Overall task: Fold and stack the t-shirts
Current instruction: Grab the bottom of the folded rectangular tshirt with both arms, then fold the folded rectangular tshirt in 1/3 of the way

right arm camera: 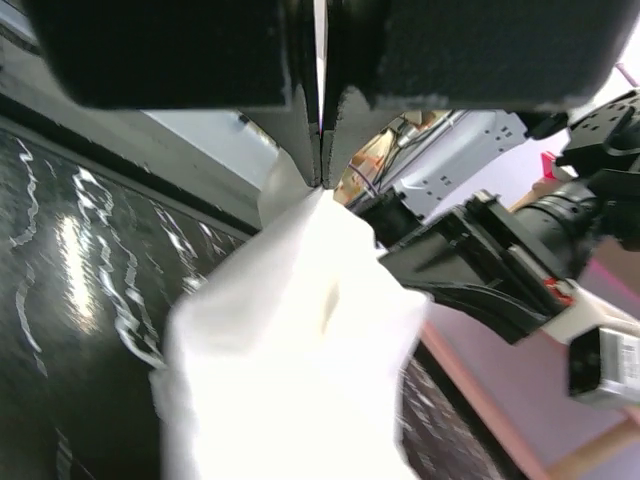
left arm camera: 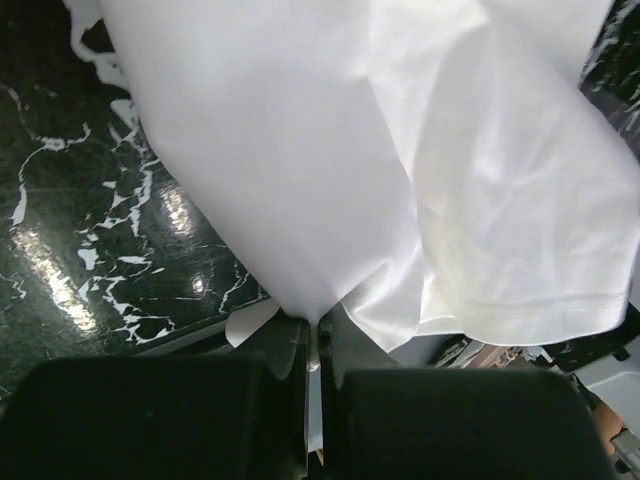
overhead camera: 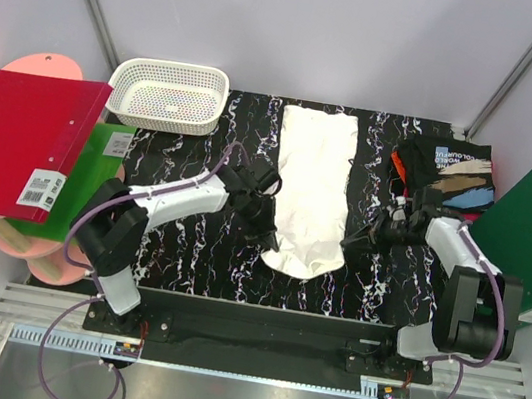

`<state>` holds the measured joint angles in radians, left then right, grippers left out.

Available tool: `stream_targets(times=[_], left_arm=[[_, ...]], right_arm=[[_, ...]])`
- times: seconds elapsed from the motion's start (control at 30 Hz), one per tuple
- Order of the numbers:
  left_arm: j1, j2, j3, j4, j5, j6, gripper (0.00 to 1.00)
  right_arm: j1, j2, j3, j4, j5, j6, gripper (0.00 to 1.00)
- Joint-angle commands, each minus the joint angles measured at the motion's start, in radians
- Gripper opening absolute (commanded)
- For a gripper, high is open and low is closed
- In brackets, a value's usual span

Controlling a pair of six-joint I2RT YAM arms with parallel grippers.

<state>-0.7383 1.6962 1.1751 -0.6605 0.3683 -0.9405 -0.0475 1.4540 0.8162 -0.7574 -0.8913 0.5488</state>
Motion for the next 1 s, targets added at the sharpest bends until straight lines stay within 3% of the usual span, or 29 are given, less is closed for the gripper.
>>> stream_targets(times=[0.0, 0.43, 0.63, 0.7, 0.8, 0.83, 0.9, 0.97], left_arm=[[0.019, 0.005, 0.096, -0.017, 0.004, 0.035, 0.00], [0.184, 0.195, 0.337, -0.042, 0.075, 0.085, 0.00], [0.246, 0.312, 0.516, -0.070, 0.127, 0.111, 0.00], [0.255, 0.351, 0.550, -0.070, 0.147, 0.117, 0.08], [0.277, 0.408, 0.624, -0.070, 0.187, 0.135, 0.37], [0.286, 0.424, 0.659, -0.070, 0.196, 0.140, 0.53], [0.298, 0.457, 0.692, -0.068, 0.221, 0.149, 0.99], [0.315, 0.482, 0.731, -0.067, 0.234, 0.160, 0.99]], right_arm=[[0.003, 0.020, 0.119, -0.033, 0.006, 0.026, 0.00], [0.003, 0.403, 0.490, 0.017, 0.068, 0.011, 0.00], [0.003, 0.531, 0.652, 0.018, 0.058, 0.046, 0.00], [0.005, 0.577, 0.688, 0.017, 0.063, 0.056, 0.00], [0.005, 0.624, 0.719, 0.020, 0.063, 0.062, 0.00], [0.005, 0.655, 0.741, 0.020, 0.068, 0.062, 0.01], [0.005, 0.696, 0.777, 0.020, 0.083, 0.062, 0.06], [0.005, 0.707, 0.802, 0.029, 0.095, 0.071, 0.15]])
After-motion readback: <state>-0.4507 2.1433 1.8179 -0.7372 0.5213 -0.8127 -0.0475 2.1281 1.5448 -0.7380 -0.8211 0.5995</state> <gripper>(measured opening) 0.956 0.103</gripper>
